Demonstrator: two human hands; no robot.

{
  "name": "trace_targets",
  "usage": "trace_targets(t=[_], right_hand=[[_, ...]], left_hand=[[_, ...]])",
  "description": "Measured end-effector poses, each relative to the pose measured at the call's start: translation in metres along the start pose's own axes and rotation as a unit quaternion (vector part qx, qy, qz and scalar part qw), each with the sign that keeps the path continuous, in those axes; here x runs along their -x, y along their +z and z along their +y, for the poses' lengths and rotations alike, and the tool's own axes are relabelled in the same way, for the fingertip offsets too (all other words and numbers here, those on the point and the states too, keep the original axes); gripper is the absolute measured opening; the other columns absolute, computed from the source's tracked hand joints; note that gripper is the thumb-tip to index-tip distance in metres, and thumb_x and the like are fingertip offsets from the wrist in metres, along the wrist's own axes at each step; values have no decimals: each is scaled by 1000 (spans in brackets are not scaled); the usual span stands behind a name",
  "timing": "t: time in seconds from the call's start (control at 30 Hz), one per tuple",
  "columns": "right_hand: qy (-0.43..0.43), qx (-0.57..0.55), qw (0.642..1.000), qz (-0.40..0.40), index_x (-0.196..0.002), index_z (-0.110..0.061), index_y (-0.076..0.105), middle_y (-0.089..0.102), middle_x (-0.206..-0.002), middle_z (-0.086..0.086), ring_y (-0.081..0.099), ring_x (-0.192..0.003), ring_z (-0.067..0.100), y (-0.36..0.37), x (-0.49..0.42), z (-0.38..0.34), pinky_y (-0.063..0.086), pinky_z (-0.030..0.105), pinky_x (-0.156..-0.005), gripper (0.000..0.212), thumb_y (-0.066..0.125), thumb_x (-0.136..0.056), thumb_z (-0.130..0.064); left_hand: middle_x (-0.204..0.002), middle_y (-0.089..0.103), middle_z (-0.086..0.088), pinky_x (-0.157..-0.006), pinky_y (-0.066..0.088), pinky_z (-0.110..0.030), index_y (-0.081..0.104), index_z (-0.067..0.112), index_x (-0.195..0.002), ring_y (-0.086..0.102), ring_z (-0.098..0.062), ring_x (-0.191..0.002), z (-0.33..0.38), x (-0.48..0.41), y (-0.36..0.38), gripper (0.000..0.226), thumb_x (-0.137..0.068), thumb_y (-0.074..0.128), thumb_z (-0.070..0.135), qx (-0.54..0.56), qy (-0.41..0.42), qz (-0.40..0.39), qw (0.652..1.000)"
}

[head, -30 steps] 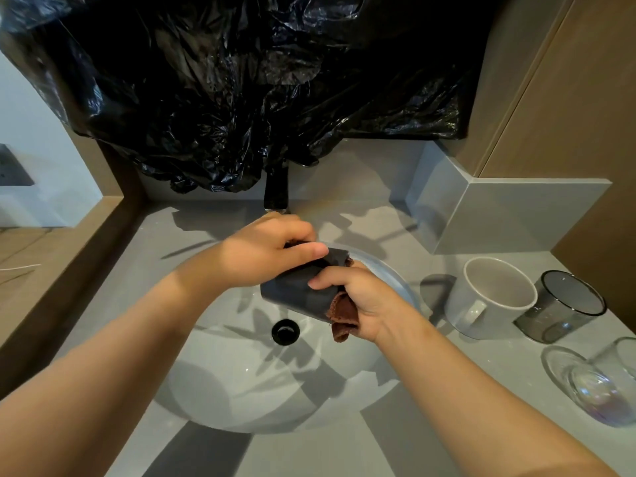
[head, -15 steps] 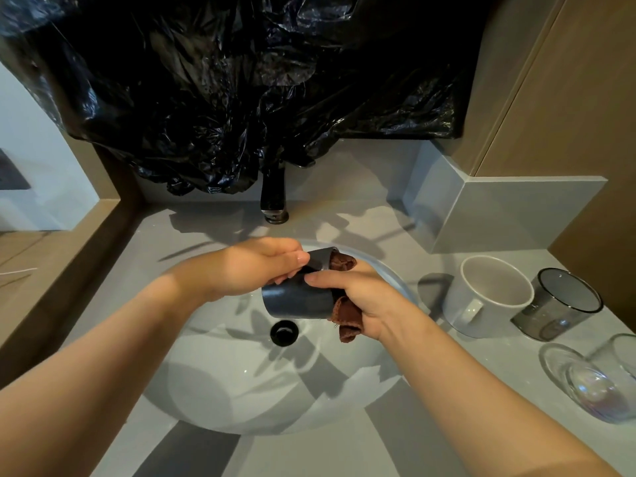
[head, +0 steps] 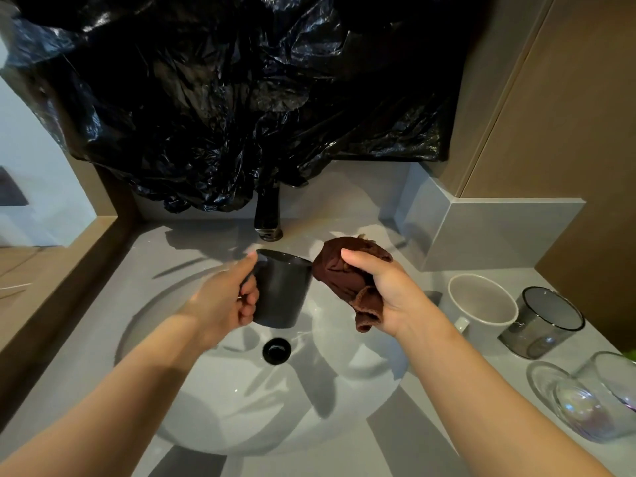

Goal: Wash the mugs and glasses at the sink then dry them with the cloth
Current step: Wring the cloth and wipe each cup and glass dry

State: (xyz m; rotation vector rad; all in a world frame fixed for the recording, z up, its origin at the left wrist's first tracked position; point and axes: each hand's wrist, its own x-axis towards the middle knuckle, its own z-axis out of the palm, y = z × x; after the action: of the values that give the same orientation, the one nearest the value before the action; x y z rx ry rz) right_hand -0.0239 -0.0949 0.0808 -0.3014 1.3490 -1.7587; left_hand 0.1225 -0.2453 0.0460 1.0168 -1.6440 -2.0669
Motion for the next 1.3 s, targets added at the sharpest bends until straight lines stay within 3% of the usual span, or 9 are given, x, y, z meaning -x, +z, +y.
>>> trace_targets(t=[0.1, 0.2, 0.27, 0.43, 0.63, 0.8, 0.97, 1.17, 1.3], right_hand=[[-4, 28, 999, 41, -91, -10, 64, 68, -82, 15, 64, -72, 28, -6, 3, -5, 51, 34, -62, 14, 69, -79, -5], [-19, 57, 994, 87, -90, -13, 62, 67, -80, 12, 62, -65, 26, -20, 11, -13, 45, 24, -42, 15, 71, -79, -9], [-34, 62, 990, 121, -89, -16, 62, 67, -79, 9, 63, -62, 25, -34, 17, -20, 42, 21, -38, 15, 73, -79, -11], [-64, 41, 977, 198, -104, -16, 66, 71, -91, 11, 69, -81, 28, -71, 33, -42, 54, 30, -59, 34, 78, -73, -12], [-101, 46, 966, 236, -100, -20, 64, 70, -95, 7, 66, -89, 27, -117, 50, -72, 55, 36, -71, 28, 77, -76, -13], [-98, 48, 959, 260, -119, -18, 59, 67, -107, 8, 64, -97, 29, -142, 52, -79, 51, 28, -56, 46, 77, -76, -15], [-89, 58, 960, 259, -127, -21, 53, 62, -117, 7, 59, -106, 29, -156, 42, -77, 52, 46, -92, 56, 78, -76, -19], [-82, 67, 962, 250, -128, -19, 52, 62, -118, 7, 59, -106, 29, -164, 32, -73, 52, 48, -93, 59, 79, -75, -19], [-77, 67, 964, 247, -130, -20, 51, 60, -121, 7, 58, -107, 28, -166, 31, -70, 51, 46, -95, 62, 78, -75, -20]], left_hand=[[-52, 37, -4, -54, 25, -29, 31, 16, -50, 30, -16, -47, 2, 0, 14, 55, -100, 39, 38, -62, 44, 27, 997], [-50, 38, -4, -54, 26, -30, 33, 18, -44, 32, -17, -46, 5, -2, 31, 58, -99, 41, 34, -75, 68, 36, 994], [-47, 37, -3, -51, 25, -29, 34, 20, -40, 31, -17, -44, 6, -5, 49, 61, -98, 43, 34, -57, 66, 33, 996], [-45, 34, 1, -48, 24, -26, 35, 17, -53, 28, -15, -44, 6, -18, 107, 49, -99, 44, 32, -34, 61, 0, 998], [-46, 39, 1, -53, 33, -28, 37, 15, -56, 35, -16, -48, -12, -38, 172, 46, -100, 41, 30, -29, 67, -5, 997], [-52, 43, -5, -60, 39, -29, 38, 15, -55, 41, -18, -55, -26, -55, 198, 50, -101, 39, 35, -30, 48, 22, 998], [-60, 46, -12, -71, 44, -32, 43, 12, -58, 45, -20, -59, -34, -63, 214, 49, -102, 37, 34, -42, 6, 51, 998], [-62, 57, -11, -90, 50, -38, 48, 10, -61, 59, -23, -72, -44, -69, 220, 47, -103, 37, 29, -27, 4, 28, 999], [-76, 63, -13, -87, 51, -32, 54, 8, -71, 64, -25, -85, -47, -67, 221, 43, -104, 34, 27, -62, 16, 14, 998]])
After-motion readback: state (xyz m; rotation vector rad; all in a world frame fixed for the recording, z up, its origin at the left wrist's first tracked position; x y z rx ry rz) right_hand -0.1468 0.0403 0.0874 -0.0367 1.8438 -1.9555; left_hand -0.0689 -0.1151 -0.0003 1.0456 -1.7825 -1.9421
